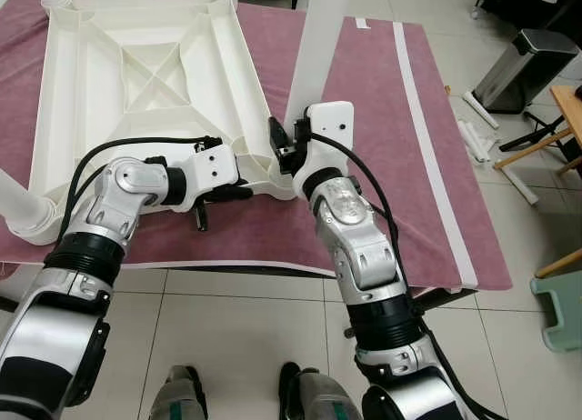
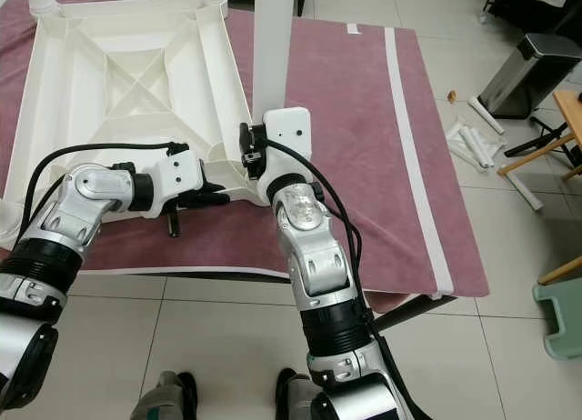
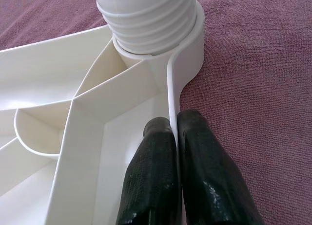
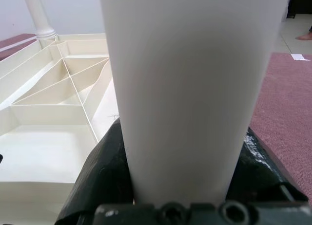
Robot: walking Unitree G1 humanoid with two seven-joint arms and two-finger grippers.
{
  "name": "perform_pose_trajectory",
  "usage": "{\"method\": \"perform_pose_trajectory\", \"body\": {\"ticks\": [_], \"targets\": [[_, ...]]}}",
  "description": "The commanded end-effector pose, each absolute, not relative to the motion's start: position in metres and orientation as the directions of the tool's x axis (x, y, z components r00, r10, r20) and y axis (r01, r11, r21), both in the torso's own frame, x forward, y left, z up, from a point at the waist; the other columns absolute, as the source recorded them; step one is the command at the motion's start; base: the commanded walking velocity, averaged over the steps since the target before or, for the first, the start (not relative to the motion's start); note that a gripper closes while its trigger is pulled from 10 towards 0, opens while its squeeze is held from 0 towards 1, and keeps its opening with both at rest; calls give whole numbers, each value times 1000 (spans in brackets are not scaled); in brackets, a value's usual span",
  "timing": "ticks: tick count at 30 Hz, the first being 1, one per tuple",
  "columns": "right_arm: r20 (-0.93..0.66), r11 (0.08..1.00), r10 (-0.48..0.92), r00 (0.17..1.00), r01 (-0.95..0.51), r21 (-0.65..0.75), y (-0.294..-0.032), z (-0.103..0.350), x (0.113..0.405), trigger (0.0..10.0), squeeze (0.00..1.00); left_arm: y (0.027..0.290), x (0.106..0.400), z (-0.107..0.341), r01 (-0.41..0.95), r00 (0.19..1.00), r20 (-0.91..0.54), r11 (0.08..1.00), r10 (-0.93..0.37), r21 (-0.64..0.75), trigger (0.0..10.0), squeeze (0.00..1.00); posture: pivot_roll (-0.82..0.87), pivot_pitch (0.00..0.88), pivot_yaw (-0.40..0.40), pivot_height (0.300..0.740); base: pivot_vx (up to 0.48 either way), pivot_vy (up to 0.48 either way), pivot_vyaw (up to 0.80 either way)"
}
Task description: Building children table
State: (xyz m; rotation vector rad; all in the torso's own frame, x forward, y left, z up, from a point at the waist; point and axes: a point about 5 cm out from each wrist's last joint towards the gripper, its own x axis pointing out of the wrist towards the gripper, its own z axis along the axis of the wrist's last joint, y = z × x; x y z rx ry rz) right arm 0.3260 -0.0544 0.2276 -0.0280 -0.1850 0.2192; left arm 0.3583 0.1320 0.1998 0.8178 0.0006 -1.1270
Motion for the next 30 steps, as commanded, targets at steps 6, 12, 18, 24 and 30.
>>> {"method": "perform_pose_trajectory", "body": {"ticks": [6,12,18,24,30], "targets": [[-94,996,56,994,-62,-58,-78,167,326,10000,0,137,358,211,745,507,-313,226,-803,628,10000,0,76,218,-16,740,0,0,0],[-9,982,188,982,-188,-20,-69,184,329,10000,1000,136,358,211,742,510,-311,229,-802,630,10000,0,77,218,-17,740,0,0,0],[133,935,353,926,-353,-25,-62,213,324,10000,0,136,358,212,741,512,-308,231,-801,631,10000,0,76,217,-18,740,0,0,0],[226,824,566,793,-547,-146,-67,237,317,10000,0,136,356,212,745,497,-311,216,-810,631,10000,0,73,214,-17,740,0,0,0],[186,666,744,642,-689,-286,-75,248,315,10000,0,136,351,211,754,472,-324,185,-820,630,10000,0,75,212,-17,740,0,0,0]]}}
